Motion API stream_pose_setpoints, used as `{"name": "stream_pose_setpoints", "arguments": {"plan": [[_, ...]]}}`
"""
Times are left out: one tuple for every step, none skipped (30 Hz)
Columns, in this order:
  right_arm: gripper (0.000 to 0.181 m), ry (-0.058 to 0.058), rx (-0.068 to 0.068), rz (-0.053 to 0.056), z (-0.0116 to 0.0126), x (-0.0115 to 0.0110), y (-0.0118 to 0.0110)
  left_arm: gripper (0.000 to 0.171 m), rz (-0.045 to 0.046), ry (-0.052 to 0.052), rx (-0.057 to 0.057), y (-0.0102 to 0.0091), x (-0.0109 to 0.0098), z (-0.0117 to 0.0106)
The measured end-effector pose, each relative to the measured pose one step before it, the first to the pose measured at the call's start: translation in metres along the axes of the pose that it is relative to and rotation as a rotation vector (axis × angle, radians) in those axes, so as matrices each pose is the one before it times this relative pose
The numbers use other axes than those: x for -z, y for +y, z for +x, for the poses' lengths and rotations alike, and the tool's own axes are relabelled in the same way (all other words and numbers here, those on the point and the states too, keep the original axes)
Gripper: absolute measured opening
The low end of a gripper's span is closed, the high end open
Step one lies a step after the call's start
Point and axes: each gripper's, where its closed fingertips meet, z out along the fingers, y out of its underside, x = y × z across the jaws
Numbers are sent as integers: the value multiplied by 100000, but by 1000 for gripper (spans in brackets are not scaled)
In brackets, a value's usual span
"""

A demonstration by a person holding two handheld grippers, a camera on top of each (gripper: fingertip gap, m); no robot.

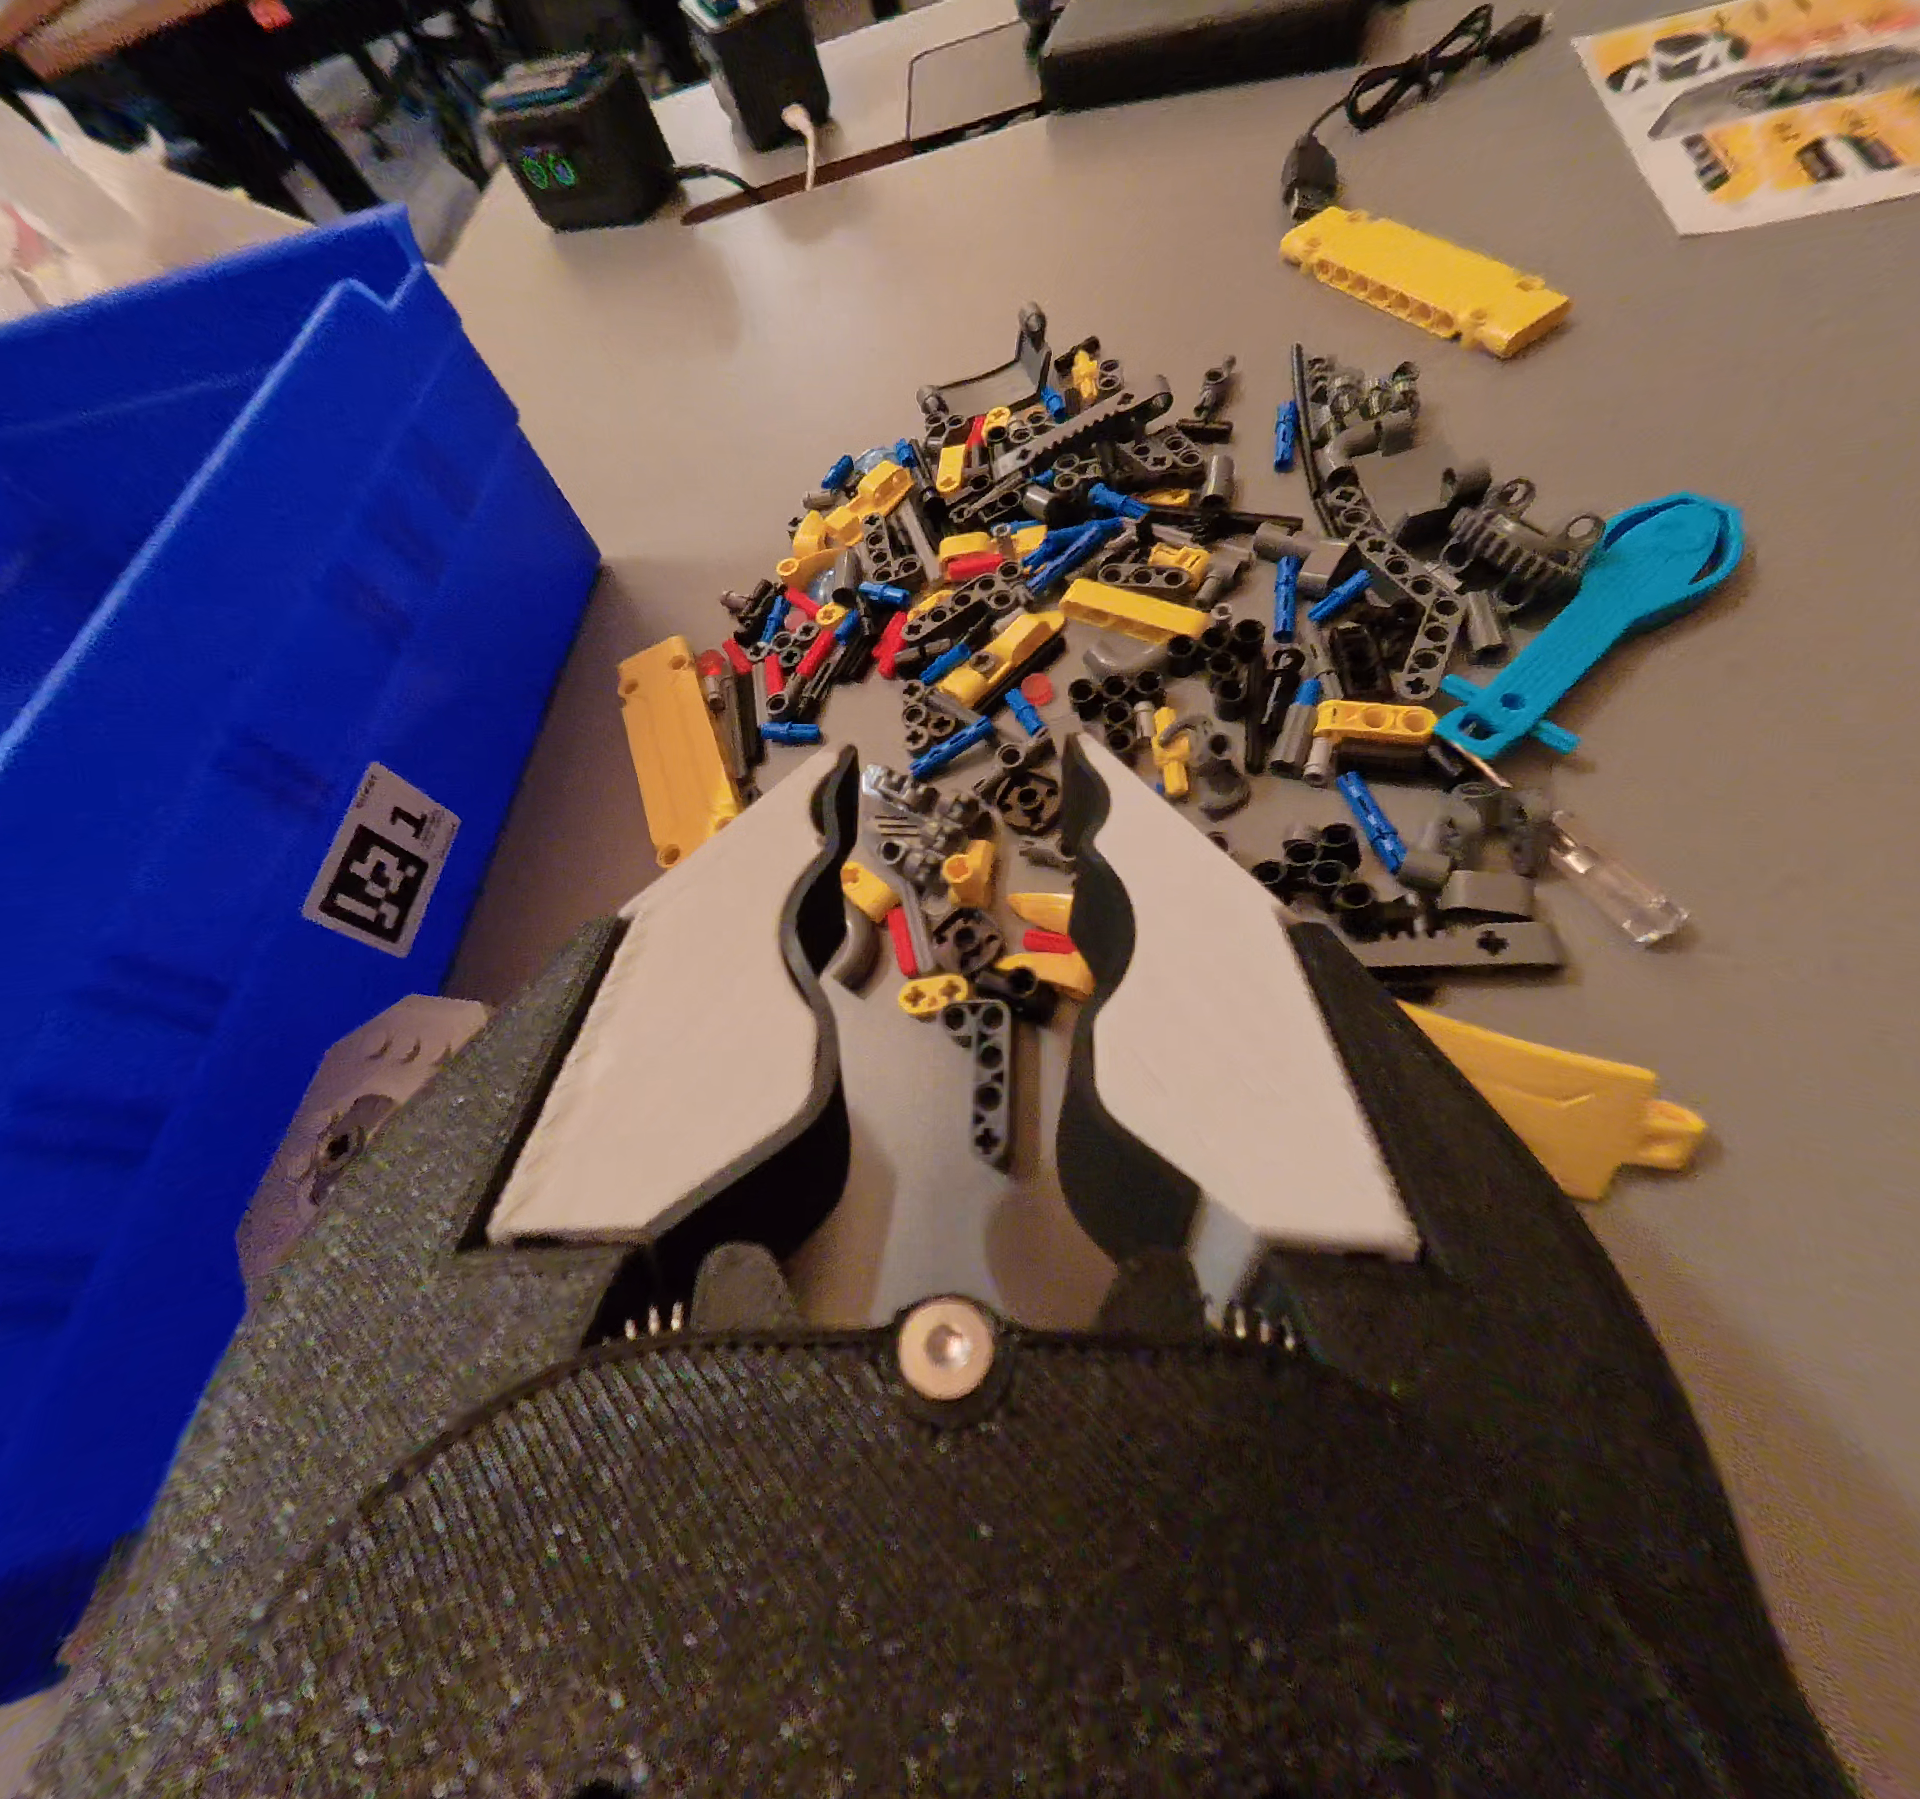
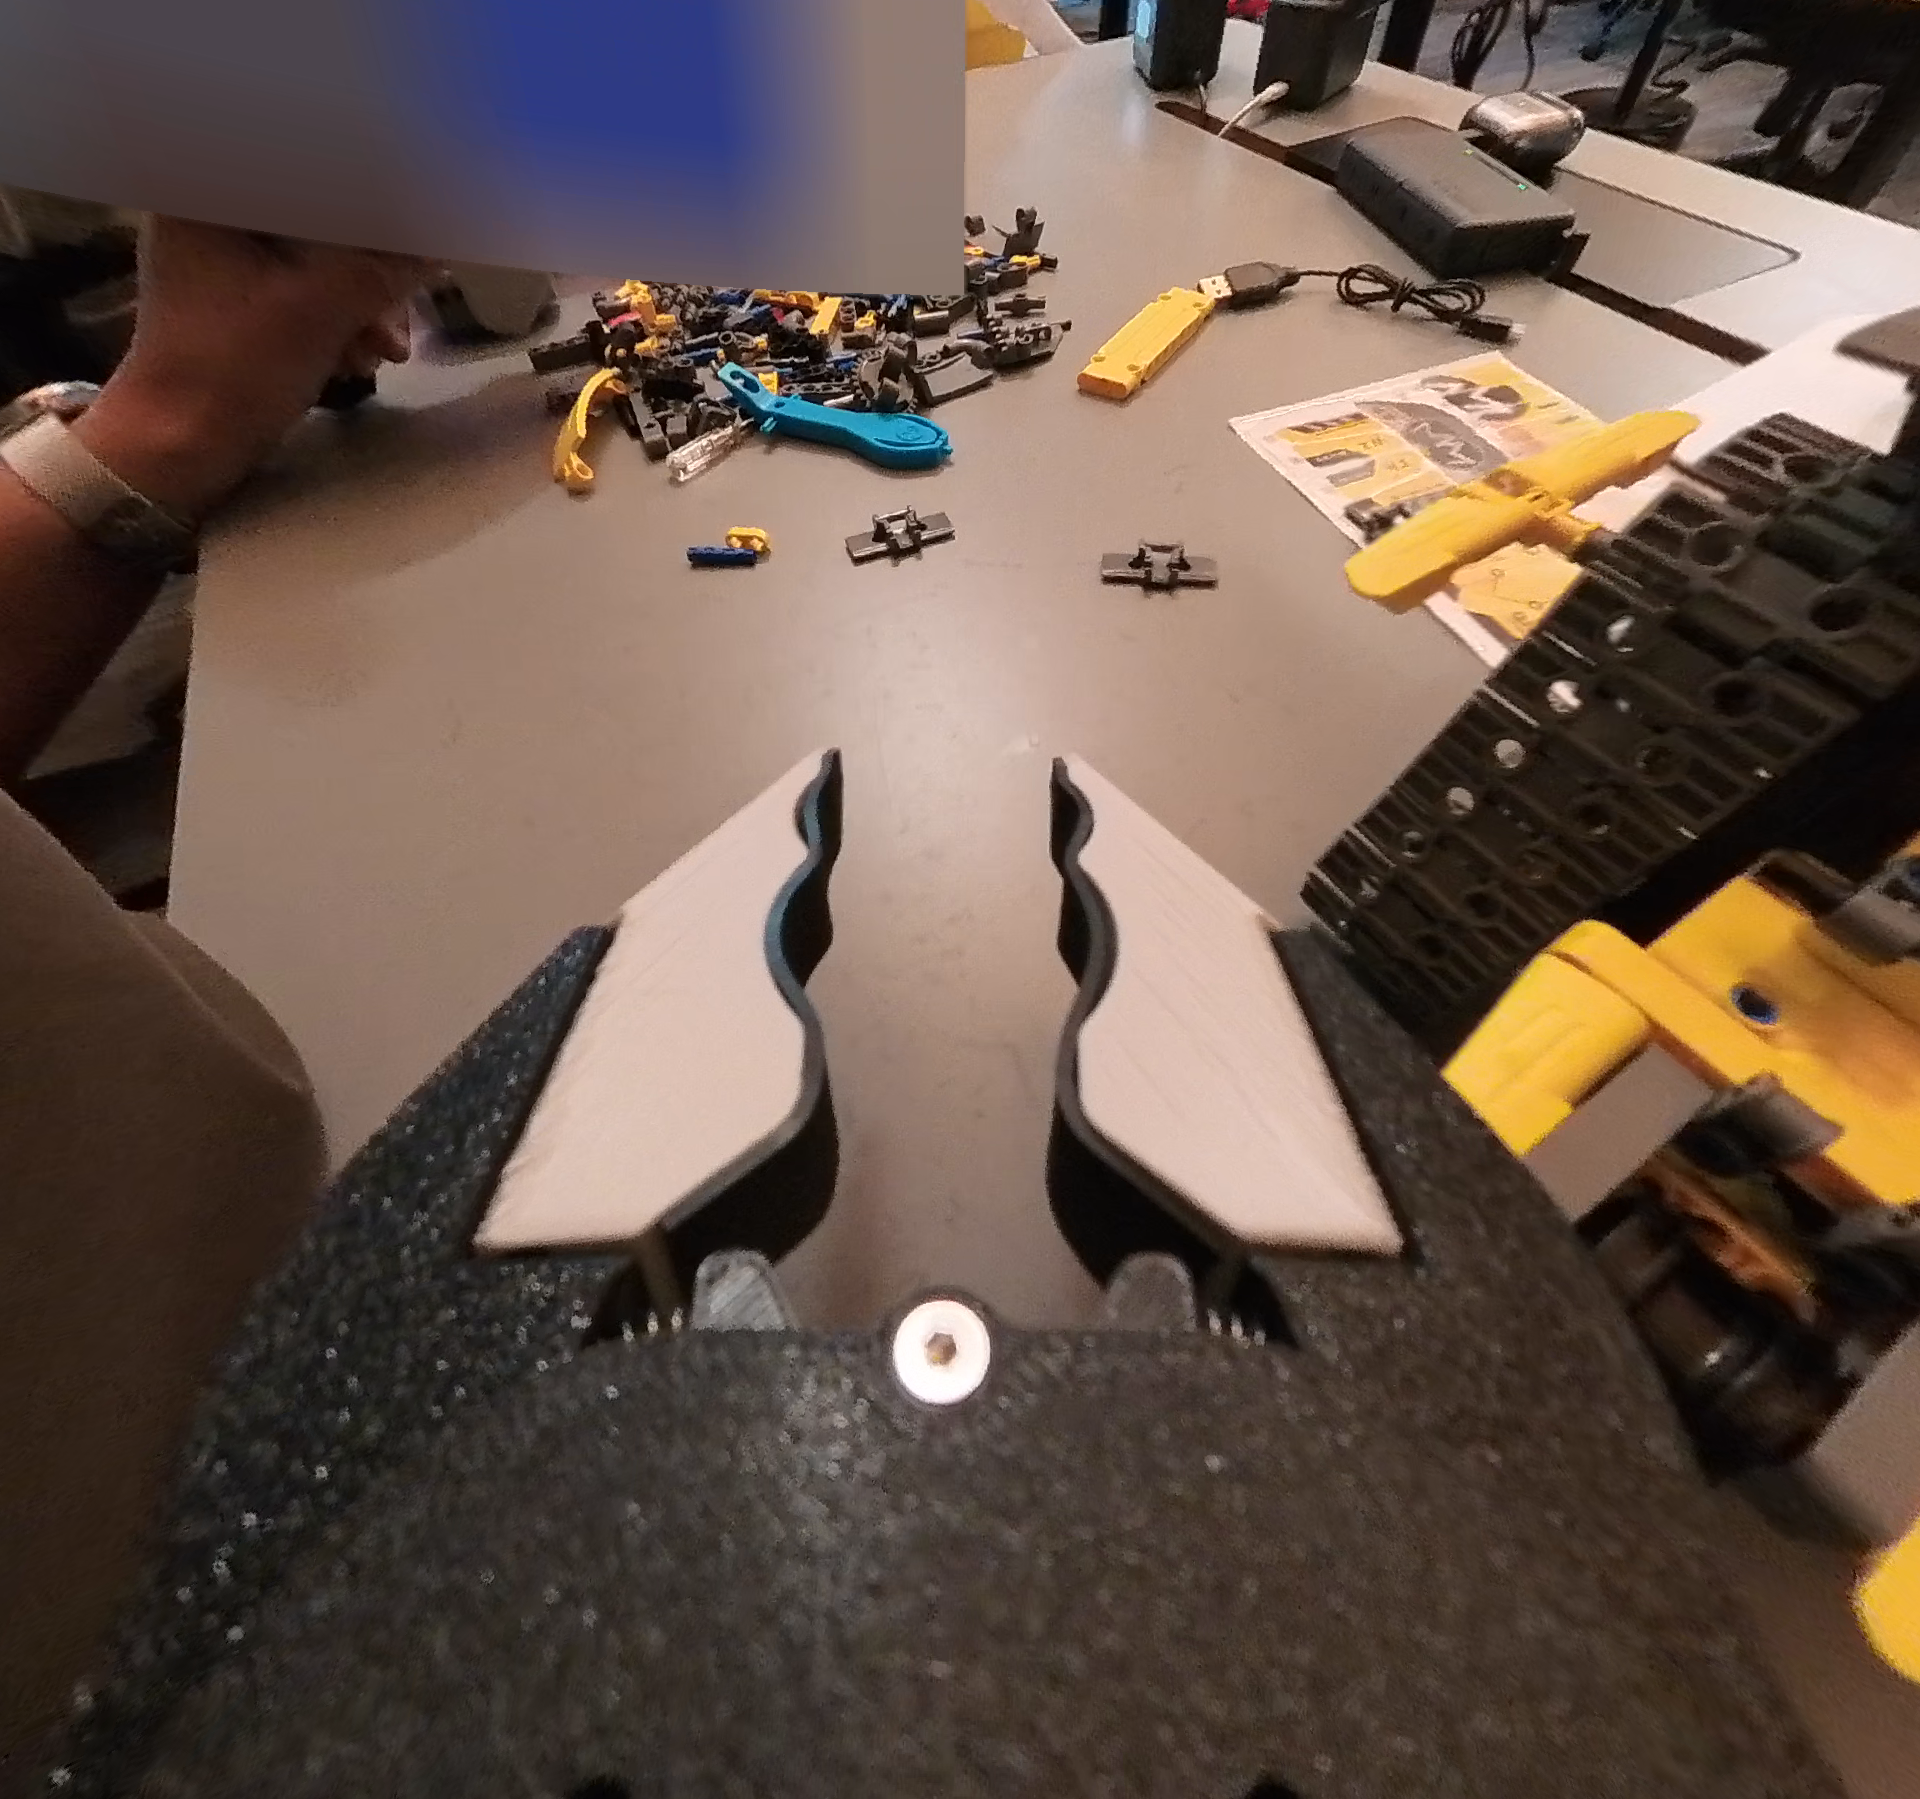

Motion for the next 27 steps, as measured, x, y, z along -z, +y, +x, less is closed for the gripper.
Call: {"name": "stream_pose_setpoints", "arguments": {"plan": [[40, -352, -1068, 553, 71, 63, -70, 35, -138, -1800, -1417, -292, 23, 487], [39, -309, -772, 806, 37, 91, -86, 34, -838, -198, -264, -277, -104, 704], [39, -43, -468, 947, 49, 109, -115, 35, -3056, 2120, 337, -82, -229, 945], [39, 176, -155, 954, 30, 113, -110, 37, -4702, 2360, 623, 86, -335, 848], [39, 239, 156, 828, 3, 101, -97, 38, -4407, 2180, 783, -17, -373, 701], [39, 117, 173, 449, -55, 84, -36, 39, -3214, 2864, 840, -214, -350, 680], [40, -166, 194, 39, -104, 69, 17, 39, -2145, 3239, 1201, -402, -328, 589], [40, -202, 302, -116, -131, 70, 48, 36, -946, 3290, 978, -573, -312, 471], [40, -122, 477, -9, -141, 75, 39, 27, -571, 2982, 211, -581, -335, 322], [40, 6, 579, 176, -111, 89, 1, 21, -838, 2634, -322, -528, -376, 184], [40, 97, 531, 276, -94, 94, -11, 12, -829, 1788, -269, -524, -446, -12], [40, 64, 314, 195, -58, 78, -1, 7, -1030, 1058, 151, -446, -558, -185], [40, -66, 69, 80, -49, 63, 15, 5, -1266, 571, 380, -329, -690, -289], [40, -153, -88, 31, -41, 66, 9, 5, -2283, 136, 594, -64, -809, -401], [40, -74, -168, 66, -17, 73, 17, 6, -3437, 245, 1009, 170, -813, -366], [40, -13, -189, 208, -5, 87, -5, 6, -3006, 839, 1454, 205, -728, -226], [40, -5, -268, 386, 7, 97, -24, 6, -2030, 1606, 1917, 149, -559, -30], [40, -43, -394, 425, 24, 91, -33, 7, -760, 1962, 1927, 49, -394, 109], [40, -44, -503, 415, 47, 89, -36, 8, -2, 1191, 1662, 10, -250, 59], [40, -46, -572, 425, 60, 53, -51, 8, 814, 162, 1226, -63, -140, -45], [40, -72, -583, 252, 62, 28, -40, 10, -157, -723, 446, 104, -101, -114], [40, -95, -621, -4, 64, 5, -8, 11, 387, -156, -207, 12, -11, 9], [40, -173, -515, -77, 35, -11, 18, 12, -34, 91, -44, 64, 39, 51], [40, -97, -255, 28, 19, -1, -9, 15, -430, 612, 86, 99, 50, 125], [40, 16, 19, 106, 10, 13, -9, 17, -456, 529, 269, 101, 64, 100], [40, 78, 212, 63, -18, 9, -11, 19, -302, 433, 304, 93, 78, 75], [40, 122, 319, -27, -22, 2, -1, 20, -146, 330, 162, 72, 67, 50]]}}
